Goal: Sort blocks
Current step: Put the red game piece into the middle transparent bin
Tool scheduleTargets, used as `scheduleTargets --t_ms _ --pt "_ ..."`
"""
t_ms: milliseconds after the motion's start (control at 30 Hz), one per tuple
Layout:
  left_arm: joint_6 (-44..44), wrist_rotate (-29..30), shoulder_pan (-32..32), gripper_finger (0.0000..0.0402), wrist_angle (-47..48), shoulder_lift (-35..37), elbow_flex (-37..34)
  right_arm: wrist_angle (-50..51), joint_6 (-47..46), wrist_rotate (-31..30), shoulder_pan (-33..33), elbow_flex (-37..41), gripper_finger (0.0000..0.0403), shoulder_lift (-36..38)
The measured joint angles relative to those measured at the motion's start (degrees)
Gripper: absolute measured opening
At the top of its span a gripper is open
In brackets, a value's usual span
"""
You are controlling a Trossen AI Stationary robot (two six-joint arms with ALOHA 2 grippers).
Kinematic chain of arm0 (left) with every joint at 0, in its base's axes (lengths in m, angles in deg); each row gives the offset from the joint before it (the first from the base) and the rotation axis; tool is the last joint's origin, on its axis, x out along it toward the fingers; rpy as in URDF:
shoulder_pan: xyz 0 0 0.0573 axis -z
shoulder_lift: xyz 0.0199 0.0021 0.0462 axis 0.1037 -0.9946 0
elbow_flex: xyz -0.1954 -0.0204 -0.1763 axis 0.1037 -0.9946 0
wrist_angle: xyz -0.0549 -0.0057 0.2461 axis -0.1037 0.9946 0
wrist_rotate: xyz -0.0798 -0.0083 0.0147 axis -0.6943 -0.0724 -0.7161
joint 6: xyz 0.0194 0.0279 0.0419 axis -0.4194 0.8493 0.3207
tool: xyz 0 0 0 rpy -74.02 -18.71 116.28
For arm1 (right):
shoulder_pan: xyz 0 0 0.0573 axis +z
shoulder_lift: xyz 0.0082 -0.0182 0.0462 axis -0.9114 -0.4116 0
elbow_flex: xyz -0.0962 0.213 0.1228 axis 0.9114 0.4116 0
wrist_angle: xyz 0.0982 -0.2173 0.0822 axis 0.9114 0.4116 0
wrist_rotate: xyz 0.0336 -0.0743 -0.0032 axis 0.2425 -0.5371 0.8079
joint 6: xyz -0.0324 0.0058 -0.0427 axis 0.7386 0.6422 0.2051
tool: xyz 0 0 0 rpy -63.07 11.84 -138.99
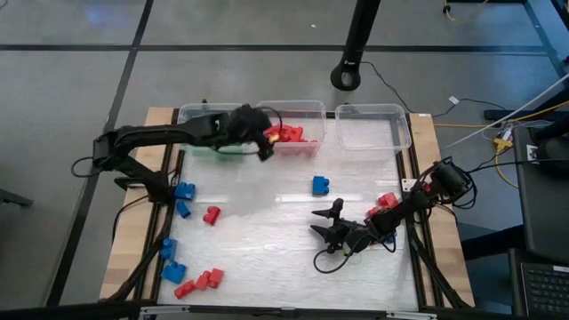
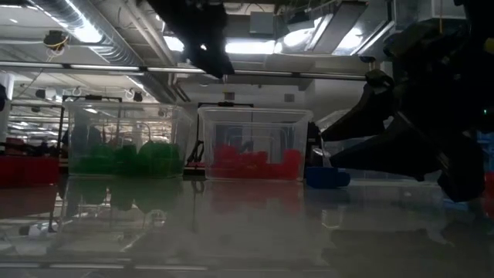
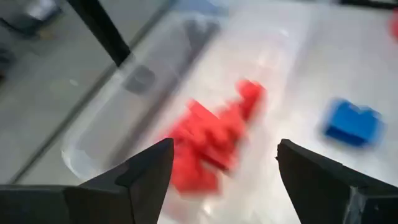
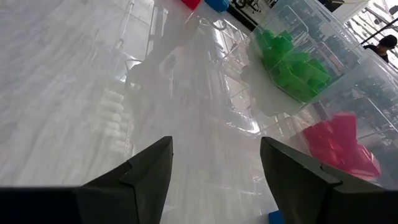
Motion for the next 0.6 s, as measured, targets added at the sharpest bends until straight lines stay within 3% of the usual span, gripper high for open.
scheduleTargets --t_ms 200,433,600 --pt "-11.1 0.3 10.3 0.0272 17.1 5.0 0.7 0.0 0.0 0.0 0.0 0.0 0.0241 0.0" --pt "-31.6 1.6 21.0 0.0272 35.6 6.2 0.5 -0.1 -0.1 0.0 0.0 0.0 0.0241 0.0" --pt "-47.7 0.4 26.7 0.0272 42.0 5.8 -2.2 0.0 -0.1 0.0 0.0 0.0 0.0241 0.0"
